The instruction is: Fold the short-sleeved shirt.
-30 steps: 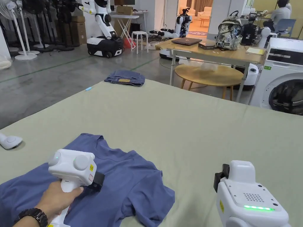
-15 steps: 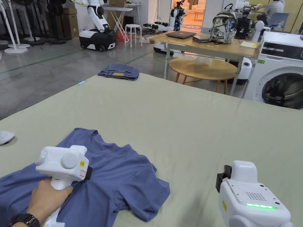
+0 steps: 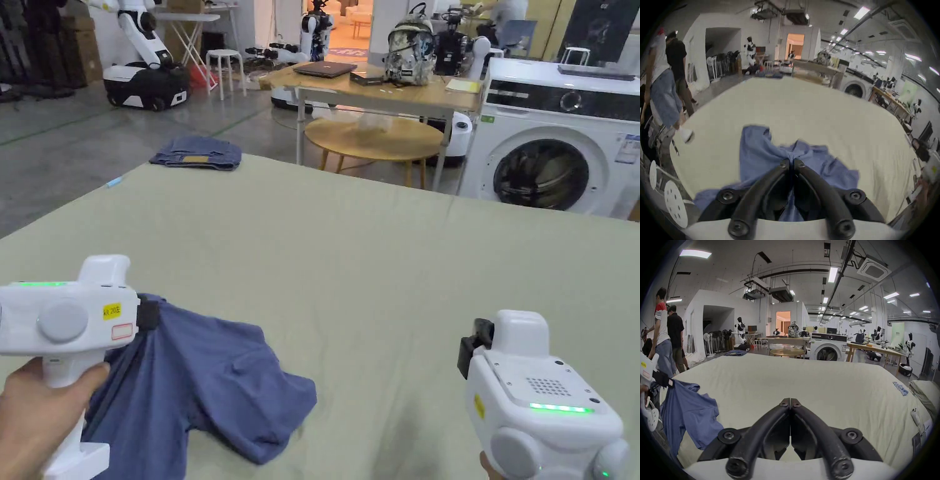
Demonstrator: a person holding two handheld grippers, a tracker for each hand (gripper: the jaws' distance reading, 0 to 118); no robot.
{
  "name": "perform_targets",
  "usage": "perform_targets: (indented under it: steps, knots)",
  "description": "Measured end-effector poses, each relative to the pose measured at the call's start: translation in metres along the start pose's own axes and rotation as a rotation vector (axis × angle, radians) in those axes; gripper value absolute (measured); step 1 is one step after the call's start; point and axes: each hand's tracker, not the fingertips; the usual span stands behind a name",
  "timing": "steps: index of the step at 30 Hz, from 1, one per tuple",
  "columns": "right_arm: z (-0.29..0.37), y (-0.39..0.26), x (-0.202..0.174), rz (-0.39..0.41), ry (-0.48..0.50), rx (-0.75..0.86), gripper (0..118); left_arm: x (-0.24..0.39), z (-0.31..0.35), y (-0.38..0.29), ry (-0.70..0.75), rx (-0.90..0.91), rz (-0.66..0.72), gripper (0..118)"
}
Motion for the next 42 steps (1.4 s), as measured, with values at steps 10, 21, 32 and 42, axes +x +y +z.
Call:
perform_targets:
  steps: [10,21,32,42]
  knots:
    - [0.03,0.015,0.049,-0.033,-0.084,0.061,0,0.119,0.058,0.073,-0.237,0.222,-0.129,0]
    - [0.074,0.017,0.124,-0.075,-0.231,0.106,0,0.301,0.049,0.083,-0.552,0.225,-0.27,0]
    - [0.103,-0.007,0.195,-0.116,-0.358,0.069,0,0.433,-0.018,-0.01,-0.715,-0.035,-0.339,0]
    - [0.103,-0.032,0.211,-0.142,-0.382,-0.002,0,0.442,-0.049,-0.066,-0.69,-0.131,-0.353,54]
